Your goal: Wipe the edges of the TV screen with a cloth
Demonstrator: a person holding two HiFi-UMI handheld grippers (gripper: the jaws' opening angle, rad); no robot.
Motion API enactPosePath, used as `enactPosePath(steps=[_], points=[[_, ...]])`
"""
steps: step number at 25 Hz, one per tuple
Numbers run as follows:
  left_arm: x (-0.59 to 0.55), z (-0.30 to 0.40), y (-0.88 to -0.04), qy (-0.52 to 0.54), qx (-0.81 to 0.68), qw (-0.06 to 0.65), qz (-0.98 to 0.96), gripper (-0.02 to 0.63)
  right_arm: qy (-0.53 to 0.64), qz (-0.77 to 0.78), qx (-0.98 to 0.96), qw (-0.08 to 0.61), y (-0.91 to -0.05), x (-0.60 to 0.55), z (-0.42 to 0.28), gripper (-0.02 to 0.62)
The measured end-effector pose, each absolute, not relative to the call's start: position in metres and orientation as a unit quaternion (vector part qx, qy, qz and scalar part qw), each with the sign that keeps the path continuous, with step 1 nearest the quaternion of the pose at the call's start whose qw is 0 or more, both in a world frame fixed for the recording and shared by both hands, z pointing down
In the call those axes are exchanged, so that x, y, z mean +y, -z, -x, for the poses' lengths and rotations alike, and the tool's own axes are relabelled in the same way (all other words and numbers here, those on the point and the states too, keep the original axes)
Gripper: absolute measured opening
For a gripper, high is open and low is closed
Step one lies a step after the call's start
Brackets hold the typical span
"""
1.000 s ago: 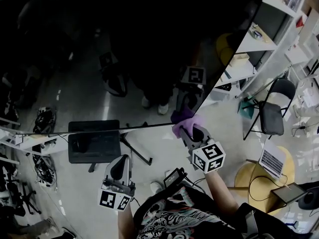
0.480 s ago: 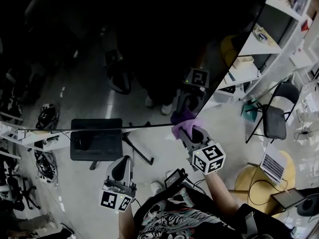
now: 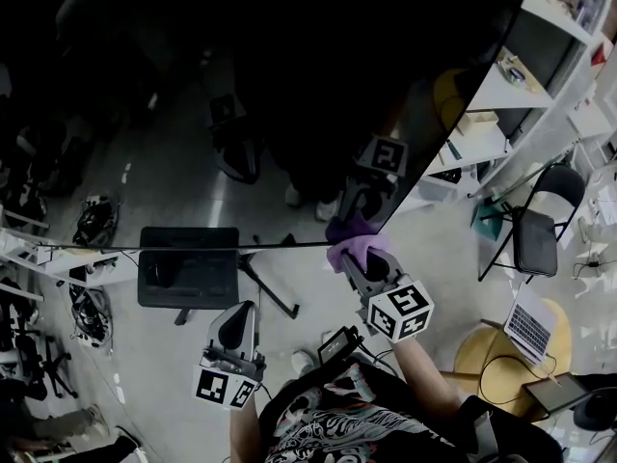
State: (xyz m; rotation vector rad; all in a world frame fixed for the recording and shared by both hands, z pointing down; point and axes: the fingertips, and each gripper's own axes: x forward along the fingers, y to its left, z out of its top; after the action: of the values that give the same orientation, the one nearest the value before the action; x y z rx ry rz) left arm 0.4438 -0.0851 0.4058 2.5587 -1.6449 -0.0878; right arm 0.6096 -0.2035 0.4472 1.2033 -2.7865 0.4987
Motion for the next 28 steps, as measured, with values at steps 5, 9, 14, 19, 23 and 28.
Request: enactPosePath(steps=[5,9,14,19,23,28], points=[[-0.086,-0.446,-0.406,0.026,-0.546,0.047,-0.836,0.017,-0.164,-0.378,-0.911,0.027,-0.448,-0.203,-0.605,0.106],[-0.089,-0.448,-0.405,0.028,-0.552,0.046,-0.832,0.017,-0.164,-0.363,-0.917,0.024,-0.448,-0.202,-0.600,0.105],[-0.092,-0.452,-0.406,0.025,-0.559,0.045,-0.827,0.017,-0.164,-0.344,-0.924,0.021,-0.448,-0.201,-0.589,0.105],[-0.092,-0.447,-0.409,0.023,-0.569,0.050,-0.820,0.017,-0.164,-0.327,-0.930,0.024,-0.449,-0.201,-0.573,0.105],[-0.090,-0.444,-0.408,0.024,-0.579,0.047,-0.814,0.017,-0.163,-0.315,-0.935,0.023,-0.451,-0.201,-0.566,0.106],[-0.086,-0.431,-0.407,0.023,-0.591,0.051,-0.805,0.017,-0.177,-0.310,-0.934,0.016,-0.448,-0.202,-0.552,0.106]])
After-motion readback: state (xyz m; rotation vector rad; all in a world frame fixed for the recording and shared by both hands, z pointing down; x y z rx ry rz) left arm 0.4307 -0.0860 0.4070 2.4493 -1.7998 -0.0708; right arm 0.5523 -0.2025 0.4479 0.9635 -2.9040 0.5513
